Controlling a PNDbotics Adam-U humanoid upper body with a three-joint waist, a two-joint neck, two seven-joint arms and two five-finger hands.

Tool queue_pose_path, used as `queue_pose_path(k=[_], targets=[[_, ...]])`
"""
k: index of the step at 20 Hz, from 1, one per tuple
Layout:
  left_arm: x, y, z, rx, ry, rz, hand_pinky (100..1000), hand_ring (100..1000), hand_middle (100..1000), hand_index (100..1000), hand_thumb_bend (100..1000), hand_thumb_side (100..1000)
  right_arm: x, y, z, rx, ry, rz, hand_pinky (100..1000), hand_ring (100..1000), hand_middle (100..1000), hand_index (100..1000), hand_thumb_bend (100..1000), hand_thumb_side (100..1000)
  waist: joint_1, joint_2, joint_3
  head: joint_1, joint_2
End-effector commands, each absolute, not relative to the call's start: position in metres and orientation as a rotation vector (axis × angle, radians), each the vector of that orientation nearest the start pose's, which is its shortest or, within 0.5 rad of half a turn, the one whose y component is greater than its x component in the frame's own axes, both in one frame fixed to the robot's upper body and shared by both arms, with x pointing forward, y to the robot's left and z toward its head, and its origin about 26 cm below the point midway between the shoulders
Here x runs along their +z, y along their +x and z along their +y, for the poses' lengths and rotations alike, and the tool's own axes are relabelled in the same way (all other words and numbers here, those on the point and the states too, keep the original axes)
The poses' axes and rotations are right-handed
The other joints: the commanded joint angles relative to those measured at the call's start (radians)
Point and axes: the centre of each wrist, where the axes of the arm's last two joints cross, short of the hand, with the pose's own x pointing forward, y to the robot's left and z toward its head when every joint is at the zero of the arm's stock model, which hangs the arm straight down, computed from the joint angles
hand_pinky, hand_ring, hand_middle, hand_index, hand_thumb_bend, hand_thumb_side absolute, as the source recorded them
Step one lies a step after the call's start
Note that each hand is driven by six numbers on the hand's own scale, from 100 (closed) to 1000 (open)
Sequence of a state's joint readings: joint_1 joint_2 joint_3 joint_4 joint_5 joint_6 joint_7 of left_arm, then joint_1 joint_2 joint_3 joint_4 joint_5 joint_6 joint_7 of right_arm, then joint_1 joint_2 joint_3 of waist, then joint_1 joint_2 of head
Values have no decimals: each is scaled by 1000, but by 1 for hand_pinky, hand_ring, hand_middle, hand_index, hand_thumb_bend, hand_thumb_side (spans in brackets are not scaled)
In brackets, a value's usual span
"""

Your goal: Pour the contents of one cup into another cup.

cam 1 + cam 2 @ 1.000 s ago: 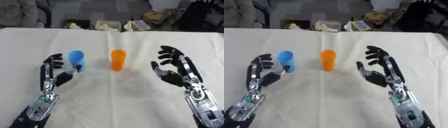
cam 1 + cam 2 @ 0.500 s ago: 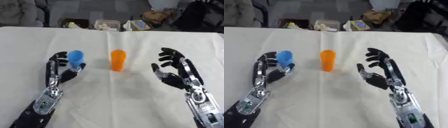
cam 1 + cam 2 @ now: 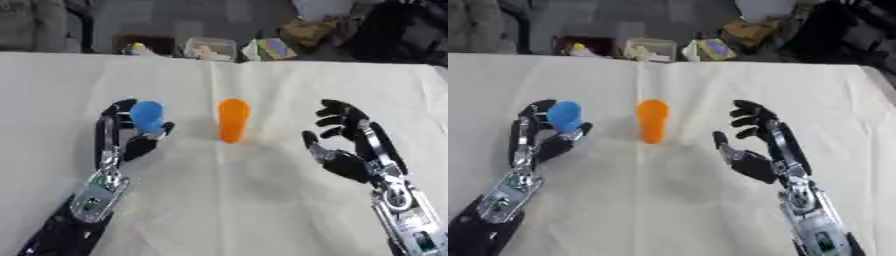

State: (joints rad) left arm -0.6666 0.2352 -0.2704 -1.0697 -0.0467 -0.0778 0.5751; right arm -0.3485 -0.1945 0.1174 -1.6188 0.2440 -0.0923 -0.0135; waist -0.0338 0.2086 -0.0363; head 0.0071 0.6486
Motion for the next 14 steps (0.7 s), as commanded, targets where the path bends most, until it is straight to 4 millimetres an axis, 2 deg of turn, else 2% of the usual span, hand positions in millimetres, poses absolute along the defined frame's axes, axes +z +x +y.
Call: queue_pose_path(k=[1, 14], targets=[[83, 434, 201, -80, 497, -1889, 630, 605, 607, 733, 772, 100, 115, 351, -217, 513, -215, -2057, 599, 701, 695, 860, 317, 195, 0, -13, -3, 4, -10], [80, 446, 201, -102, 449, -1862, 631, 599, 583, 717, 770, 100, 114, 352, -216, 517, -208, -2055, 599, 700, 694, 859, 312, 196, 6, -12, -13, 11, -14]])
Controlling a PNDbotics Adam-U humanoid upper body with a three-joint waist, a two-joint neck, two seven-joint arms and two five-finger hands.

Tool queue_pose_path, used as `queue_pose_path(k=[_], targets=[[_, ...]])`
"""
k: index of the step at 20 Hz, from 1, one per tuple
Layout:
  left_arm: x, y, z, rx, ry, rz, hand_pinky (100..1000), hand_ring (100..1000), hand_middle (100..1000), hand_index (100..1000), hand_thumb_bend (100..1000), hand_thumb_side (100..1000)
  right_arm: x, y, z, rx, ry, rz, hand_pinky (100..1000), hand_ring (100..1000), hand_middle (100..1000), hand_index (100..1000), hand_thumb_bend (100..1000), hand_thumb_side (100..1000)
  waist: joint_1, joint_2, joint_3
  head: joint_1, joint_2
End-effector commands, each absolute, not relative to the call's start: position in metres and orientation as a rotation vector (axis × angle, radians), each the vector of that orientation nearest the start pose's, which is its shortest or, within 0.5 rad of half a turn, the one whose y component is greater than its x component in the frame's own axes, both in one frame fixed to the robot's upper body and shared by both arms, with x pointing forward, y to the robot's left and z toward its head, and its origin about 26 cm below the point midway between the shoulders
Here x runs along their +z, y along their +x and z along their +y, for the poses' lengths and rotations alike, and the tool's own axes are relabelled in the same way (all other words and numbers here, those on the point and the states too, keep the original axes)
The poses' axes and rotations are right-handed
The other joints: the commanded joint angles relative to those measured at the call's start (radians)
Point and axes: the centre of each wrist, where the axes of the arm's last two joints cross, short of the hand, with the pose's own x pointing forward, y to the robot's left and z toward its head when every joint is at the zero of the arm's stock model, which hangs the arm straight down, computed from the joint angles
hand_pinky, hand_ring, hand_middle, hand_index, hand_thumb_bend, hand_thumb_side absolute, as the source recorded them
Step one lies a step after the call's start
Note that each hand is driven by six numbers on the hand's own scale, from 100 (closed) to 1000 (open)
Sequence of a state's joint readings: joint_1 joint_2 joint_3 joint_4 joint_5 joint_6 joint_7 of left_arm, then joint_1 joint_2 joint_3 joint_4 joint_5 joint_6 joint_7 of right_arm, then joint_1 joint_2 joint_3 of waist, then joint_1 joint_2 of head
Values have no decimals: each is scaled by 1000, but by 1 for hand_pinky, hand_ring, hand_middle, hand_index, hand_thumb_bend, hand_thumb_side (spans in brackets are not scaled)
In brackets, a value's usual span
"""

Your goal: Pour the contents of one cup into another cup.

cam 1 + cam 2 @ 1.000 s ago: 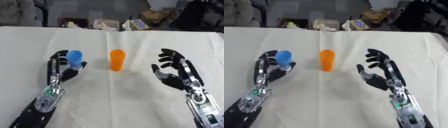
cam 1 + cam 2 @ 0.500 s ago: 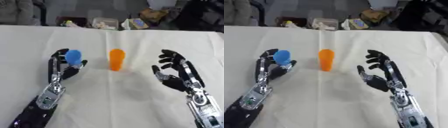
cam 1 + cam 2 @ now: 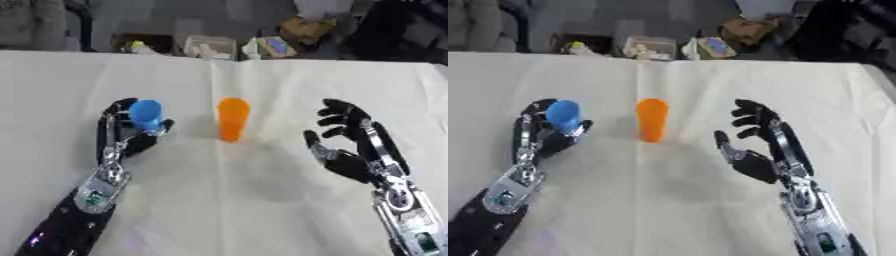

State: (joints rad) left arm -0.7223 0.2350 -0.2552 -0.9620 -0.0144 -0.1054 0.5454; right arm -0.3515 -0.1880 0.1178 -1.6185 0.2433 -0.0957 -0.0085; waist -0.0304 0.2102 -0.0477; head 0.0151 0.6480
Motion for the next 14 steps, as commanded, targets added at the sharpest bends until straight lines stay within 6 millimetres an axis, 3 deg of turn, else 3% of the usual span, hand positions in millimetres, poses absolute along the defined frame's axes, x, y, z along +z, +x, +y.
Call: queue_pose_path(k=[1, 9, 14], targets=[[81, 447, 201, -107, 442, -1866, 630, 596, 580, 715, 768, 100, 114, 352, -216, 517, -207, -2055, 598, 700, 694, 859, 311, 196, 3, -13, -3, 3, -14], [83, 448, 198, -157, 404, -1866, 603, 557, 537, 683, 750, 100, 114, 352, -216, 519, -206, -2054, 598, 700, 694, 859, 305, 204, 9, -15, -5, 3, -16], [83, 448, 197, -189, 394, -1855, 500, 465, 433, 600, 698, 100, 113, 352, -216, 520, -205, -2053, 598, 699, 694, 858, 298, 209, 10, -17, -5, 4, -18]])
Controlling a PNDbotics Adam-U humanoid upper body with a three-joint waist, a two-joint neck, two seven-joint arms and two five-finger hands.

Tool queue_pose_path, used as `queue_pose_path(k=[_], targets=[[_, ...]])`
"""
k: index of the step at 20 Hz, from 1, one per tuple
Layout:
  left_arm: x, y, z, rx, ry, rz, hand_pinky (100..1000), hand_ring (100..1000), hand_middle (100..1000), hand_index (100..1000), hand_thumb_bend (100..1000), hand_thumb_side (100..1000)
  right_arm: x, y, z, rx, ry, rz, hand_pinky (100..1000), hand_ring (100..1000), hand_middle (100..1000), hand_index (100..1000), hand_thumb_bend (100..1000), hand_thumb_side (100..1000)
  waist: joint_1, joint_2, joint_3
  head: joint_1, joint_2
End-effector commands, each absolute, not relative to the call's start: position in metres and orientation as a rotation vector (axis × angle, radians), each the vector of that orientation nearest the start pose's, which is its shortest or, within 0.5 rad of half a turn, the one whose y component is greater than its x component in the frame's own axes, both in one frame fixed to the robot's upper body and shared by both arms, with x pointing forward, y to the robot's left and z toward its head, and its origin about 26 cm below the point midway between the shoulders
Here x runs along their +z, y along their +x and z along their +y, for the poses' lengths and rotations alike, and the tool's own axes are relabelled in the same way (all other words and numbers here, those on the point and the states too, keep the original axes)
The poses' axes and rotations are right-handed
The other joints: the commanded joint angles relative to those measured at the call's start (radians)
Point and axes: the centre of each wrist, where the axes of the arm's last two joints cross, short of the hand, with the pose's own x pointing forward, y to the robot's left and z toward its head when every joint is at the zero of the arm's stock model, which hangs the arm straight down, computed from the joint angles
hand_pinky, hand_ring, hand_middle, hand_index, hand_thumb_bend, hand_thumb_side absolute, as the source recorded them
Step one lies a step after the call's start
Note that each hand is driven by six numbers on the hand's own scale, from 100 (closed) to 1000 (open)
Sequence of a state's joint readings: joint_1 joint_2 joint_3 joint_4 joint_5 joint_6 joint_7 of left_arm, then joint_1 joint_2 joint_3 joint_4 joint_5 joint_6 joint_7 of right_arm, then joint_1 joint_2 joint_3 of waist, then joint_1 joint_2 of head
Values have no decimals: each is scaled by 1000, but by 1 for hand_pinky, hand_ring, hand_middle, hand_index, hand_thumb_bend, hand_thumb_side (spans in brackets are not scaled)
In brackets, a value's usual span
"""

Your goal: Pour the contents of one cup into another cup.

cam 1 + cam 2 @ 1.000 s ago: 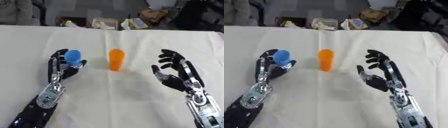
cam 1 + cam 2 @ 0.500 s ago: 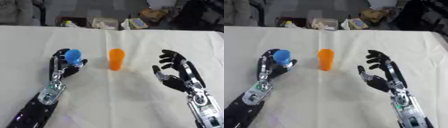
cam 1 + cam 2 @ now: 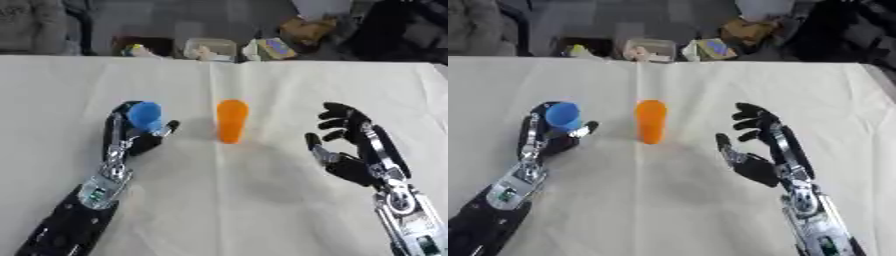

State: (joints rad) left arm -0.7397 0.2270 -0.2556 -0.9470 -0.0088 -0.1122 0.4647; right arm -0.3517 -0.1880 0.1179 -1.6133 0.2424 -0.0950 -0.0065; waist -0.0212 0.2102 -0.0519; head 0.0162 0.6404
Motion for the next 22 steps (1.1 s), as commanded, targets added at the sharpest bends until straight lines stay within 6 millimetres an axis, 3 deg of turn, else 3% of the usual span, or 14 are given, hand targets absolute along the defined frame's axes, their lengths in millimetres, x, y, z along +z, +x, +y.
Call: queue_pose_path(k=[1, 4, 10, 16, 22], targets=[[83, 448, 197, -195, 394, -1852, 480, 447, 412, 581, 689, 100, 113, 352, -216, 520, -205, -2053, 598, 699, 694, 858, 298, 208, 1, -17, -1, 2, -10], [83, 447, 197, -189, 396, -1849, 350, 323, 296, 472, 597, 100, 113, 352, -217, 519, -204, -2052, 598, 698, 693, 858, 296, 209, 2, -18, 0, 2, -11], [84, 446, 197, -158, 411, -1852, 204, 198, 167, 361, 560, 100, 113, 352, -217, 516, -205, -2050, 598, 697, 692, 858, 294, 211, 2, -19, 1, 1, -12], [105, 439, 194, -144, 419, -1928, 195, 190, 158, 354, 562, 100, 116, 357, -221, 515, -207, -2052, 587, 687, 684, 858, 289, 198, 7, -19, 10, -2, -14], [131, 417, 185, -162, 400, -1978, 192, 186, 154, 351, 561, 100, 124, 373, -229, 578, -231, -2061, 588, 697, 692, 863, 313, 194, 21, -21, 38, -14, -18]])
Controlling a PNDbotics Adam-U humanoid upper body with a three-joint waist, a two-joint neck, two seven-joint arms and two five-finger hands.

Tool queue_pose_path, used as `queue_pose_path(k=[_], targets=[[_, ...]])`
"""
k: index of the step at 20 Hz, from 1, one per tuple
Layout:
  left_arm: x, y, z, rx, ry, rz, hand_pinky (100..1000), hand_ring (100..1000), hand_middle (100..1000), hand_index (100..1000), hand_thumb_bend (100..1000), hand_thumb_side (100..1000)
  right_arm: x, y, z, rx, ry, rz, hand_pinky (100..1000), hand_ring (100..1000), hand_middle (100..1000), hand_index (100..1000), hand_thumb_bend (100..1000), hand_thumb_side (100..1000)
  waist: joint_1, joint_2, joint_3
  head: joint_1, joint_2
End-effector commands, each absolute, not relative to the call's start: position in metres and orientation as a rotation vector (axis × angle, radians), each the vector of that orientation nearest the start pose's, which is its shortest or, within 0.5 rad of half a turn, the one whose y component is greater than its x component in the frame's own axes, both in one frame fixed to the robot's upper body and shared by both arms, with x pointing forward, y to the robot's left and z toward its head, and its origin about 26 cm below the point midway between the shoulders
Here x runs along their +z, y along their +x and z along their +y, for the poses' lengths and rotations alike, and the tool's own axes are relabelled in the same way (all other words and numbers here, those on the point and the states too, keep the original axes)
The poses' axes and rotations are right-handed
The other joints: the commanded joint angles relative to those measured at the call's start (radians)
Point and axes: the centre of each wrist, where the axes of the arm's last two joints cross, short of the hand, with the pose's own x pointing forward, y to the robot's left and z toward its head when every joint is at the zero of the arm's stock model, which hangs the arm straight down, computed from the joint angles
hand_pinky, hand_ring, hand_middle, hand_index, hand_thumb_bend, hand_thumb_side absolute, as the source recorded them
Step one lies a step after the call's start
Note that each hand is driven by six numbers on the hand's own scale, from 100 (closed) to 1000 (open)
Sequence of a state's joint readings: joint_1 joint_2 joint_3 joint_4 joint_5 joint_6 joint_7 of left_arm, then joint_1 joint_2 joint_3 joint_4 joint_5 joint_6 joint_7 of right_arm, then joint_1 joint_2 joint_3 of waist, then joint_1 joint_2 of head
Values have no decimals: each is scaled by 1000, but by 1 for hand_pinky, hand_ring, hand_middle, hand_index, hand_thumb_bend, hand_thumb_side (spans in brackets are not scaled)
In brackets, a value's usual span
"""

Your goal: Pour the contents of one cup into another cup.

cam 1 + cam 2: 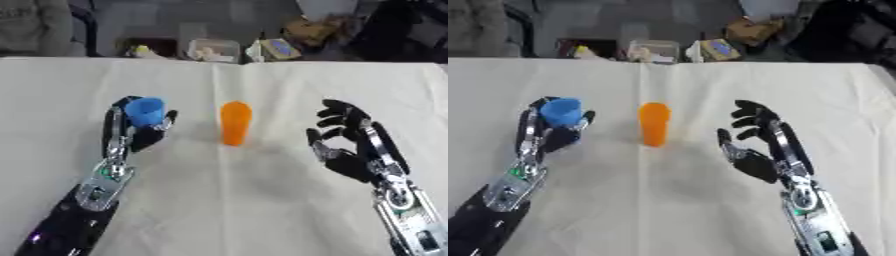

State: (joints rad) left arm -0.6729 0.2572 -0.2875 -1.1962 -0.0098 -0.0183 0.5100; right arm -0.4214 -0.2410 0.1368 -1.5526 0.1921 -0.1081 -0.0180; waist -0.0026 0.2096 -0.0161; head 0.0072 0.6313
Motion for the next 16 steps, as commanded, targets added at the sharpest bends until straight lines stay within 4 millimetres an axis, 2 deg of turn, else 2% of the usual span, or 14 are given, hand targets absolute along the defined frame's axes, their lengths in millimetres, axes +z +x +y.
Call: queue_pose_path(k=[1, 8, 16], targets=[[134, 413, 183, -165, 394, -1981, 189, 185, 152, 349, 560, 100, 126, 376, -230, 600, -240, -2064, 590, 705, 701, 866, 320, 191, 6, -20, 9, -10, -10], [151, 384, 170, -156, 336, -1998, 186, 181, 148, 345, 559, 100, 130, 399, -237, 725, -307, -2054, 629, 774, 749, 874, 391, 135, 22, -19, 53, -46, -16], [161, 359, 158, -182, 237, -2028, 191, 184, 151, 347, 557, 100, 115, 417, -238, 770, -316, -1990, 625, 773, 748, 874, 402, 150, 40, -16, 110, -76, -21]])
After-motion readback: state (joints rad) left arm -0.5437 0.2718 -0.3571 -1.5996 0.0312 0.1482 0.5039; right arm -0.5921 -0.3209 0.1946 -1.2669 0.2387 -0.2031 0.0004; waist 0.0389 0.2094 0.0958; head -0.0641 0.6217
